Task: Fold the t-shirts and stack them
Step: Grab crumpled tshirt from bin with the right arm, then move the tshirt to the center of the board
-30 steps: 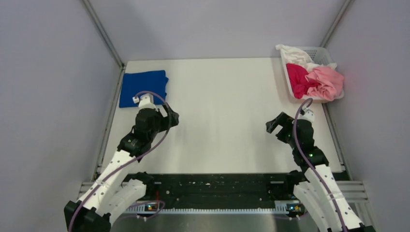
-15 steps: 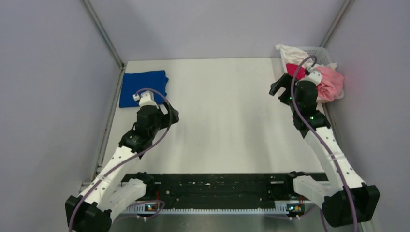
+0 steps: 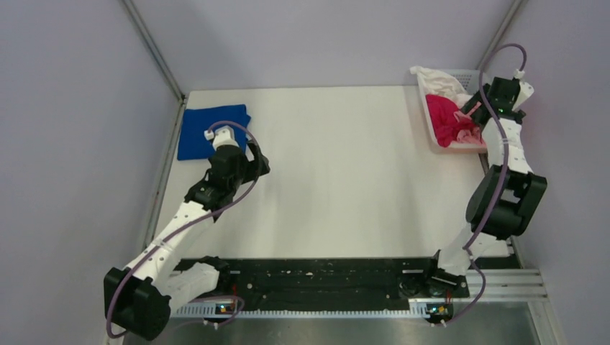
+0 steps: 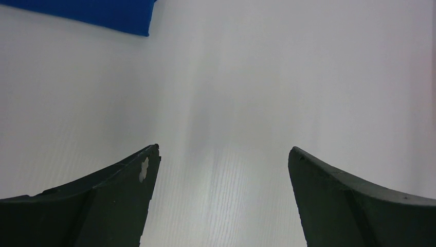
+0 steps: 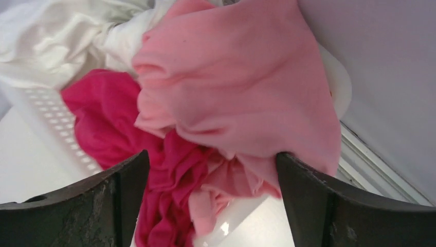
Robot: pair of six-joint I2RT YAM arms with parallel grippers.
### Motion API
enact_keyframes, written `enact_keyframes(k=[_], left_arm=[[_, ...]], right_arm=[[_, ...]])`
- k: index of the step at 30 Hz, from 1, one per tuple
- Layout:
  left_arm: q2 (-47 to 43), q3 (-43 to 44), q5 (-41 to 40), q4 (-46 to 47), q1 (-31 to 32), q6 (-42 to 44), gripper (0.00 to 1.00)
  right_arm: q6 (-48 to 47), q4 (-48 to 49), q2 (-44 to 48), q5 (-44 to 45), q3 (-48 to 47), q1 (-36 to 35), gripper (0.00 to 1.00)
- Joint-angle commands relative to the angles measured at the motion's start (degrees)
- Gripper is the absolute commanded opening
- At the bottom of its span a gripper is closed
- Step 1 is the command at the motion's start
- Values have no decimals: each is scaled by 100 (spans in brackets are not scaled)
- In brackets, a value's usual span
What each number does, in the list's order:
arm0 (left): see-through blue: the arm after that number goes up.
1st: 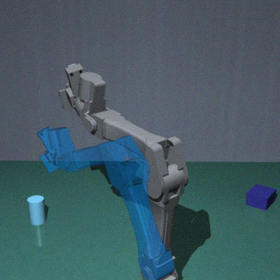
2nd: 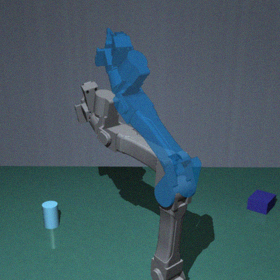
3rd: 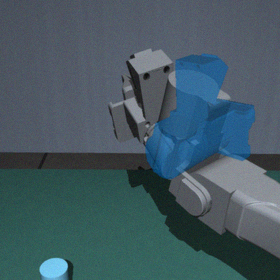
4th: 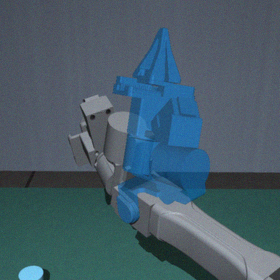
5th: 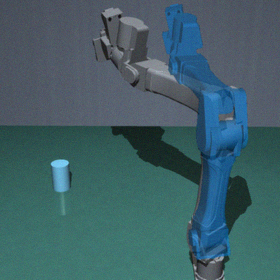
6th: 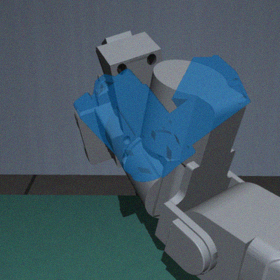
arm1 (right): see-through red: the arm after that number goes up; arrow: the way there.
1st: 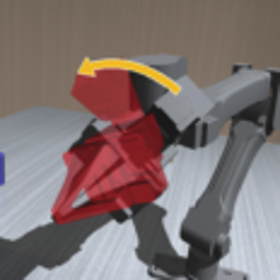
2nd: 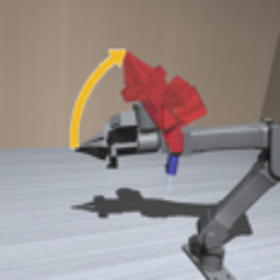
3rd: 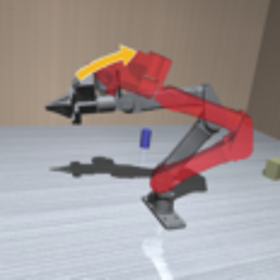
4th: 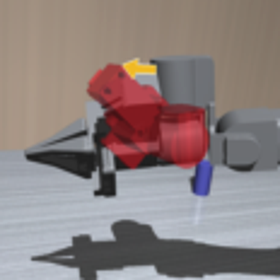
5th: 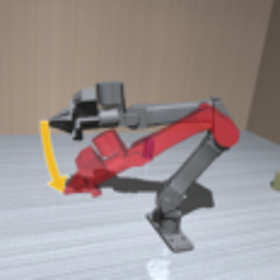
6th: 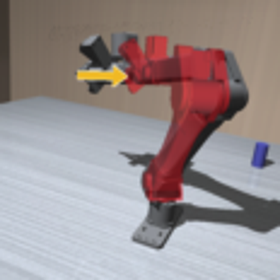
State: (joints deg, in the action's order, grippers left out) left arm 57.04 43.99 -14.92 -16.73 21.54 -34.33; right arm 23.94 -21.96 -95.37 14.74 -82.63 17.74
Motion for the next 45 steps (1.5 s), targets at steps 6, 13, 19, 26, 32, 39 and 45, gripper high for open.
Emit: enact_keyframes(k=[6,13,19,26,32,39,45], left_arm=[[144,315,-94,82,9,117,99],[-19,134,-78,230,8,94,99],[-212,10,54,294,13,-47,99],[-592,-198,93,247,10,-173,99],[-1192,-390,-178,-28,16,-250,99],[-1944,-345,-863,-877,14,-598,99],[-2254,-264,-1282,-1533,14,-928,99]], right_arm=[[-289,151,-1855,-862,-1412,496,54],[-513,192,-945,-1395,-1733,493,0],[-489,664,499,-2381,-1694,388,0],[188,1516,1443,-4569,-2019,-390,0],[934,2440,1420,-6035,-2470,-2065,0],[900,2419,1199,-6706,-2313,-3422,0],[-105,1243,1921,-4357,502,-3440,12]])
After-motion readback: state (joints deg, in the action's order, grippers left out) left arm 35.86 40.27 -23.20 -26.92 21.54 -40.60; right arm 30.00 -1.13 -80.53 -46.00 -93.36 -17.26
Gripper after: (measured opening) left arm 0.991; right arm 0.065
